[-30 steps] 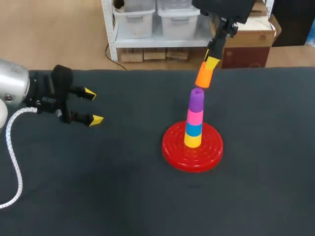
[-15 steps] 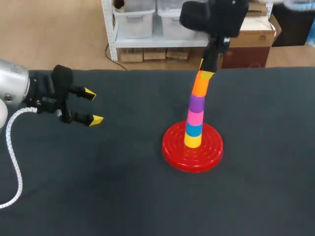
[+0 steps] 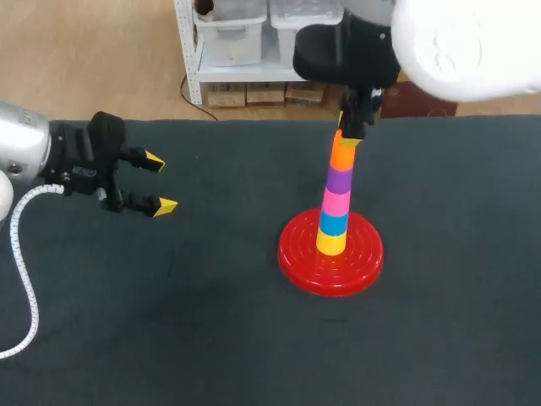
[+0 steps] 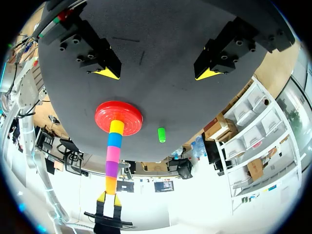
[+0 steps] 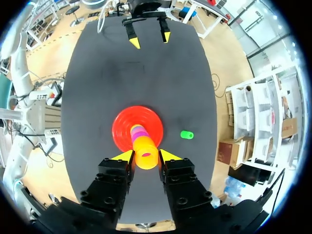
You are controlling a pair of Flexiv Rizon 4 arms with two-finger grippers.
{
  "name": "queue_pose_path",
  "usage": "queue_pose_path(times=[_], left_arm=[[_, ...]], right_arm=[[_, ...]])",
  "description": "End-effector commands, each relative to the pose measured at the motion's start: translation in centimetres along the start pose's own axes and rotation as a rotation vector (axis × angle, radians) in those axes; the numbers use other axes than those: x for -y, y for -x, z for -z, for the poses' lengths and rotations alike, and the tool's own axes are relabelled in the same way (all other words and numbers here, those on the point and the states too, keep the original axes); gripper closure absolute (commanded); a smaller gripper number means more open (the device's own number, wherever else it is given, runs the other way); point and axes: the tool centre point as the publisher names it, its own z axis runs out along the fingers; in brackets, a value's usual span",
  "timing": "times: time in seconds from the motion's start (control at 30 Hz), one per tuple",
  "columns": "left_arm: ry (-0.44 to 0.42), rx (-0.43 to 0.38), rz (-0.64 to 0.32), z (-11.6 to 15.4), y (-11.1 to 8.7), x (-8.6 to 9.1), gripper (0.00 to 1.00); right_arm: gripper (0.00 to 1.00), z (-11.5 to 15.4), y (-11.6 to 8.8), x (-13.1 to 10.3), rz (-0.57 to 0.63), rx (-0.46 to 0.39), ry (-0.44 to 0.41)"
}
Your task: Pick up and stack the cylinders on the red base in this order: pink,purple,orange,green
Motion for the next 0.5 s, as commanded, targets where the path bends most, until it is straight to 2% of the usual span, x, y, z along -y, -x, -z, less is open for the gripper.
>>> queue_pose_path(times=[0.03, 0.13, 0.17, 0.2, 0.23, 0.4, 0.5], left_arm=[[-0.004, -0.006, 0.001, -0.1, 0.1, -0.2, 0.0], [-0.004, -0.006, 0.001, -0.1, 0.1, -0.2, 0.0], [-0.004, -0.006, 0.001, -0.1, 0.1, -0.2, 0.0], [-0.004, -0.006, 0.001, -0.1, 0.1, -0.2, 0.0], [-0.004, -0.006, 0.001, -0.1, 0.1, -0.2, 0.0], [-0.004, -0.006, 0.001, -0.1, 0.1, -0.2, 0.0], [-0.004, -0.006, 0.001, -0.1, 0.1, -0.2, 0.0]], right_arm=[[1.0, -1.6, 0.3, -0.2, -0.007, 0.001, 0.029], [1.0, -1.8, 0.1, -0.1, -0.031, 0.021, 0.05], [0.89, -1.4, 0.1, 0.0, -0.04, 0.044, 0.062], [0.24, -0.9, 0.1, 0.1, -0.064, 0.091, 0.09], [0.0, 0.0, 0.2, 0.3, -0.087, 0.162, 0.132], [0.0, 3.1, -0.3, 1.7, -0.2, 0.399, 0.215], [0.0, 3.6, -1.5, 3.2, -0.247, 0.453, 0.228]])
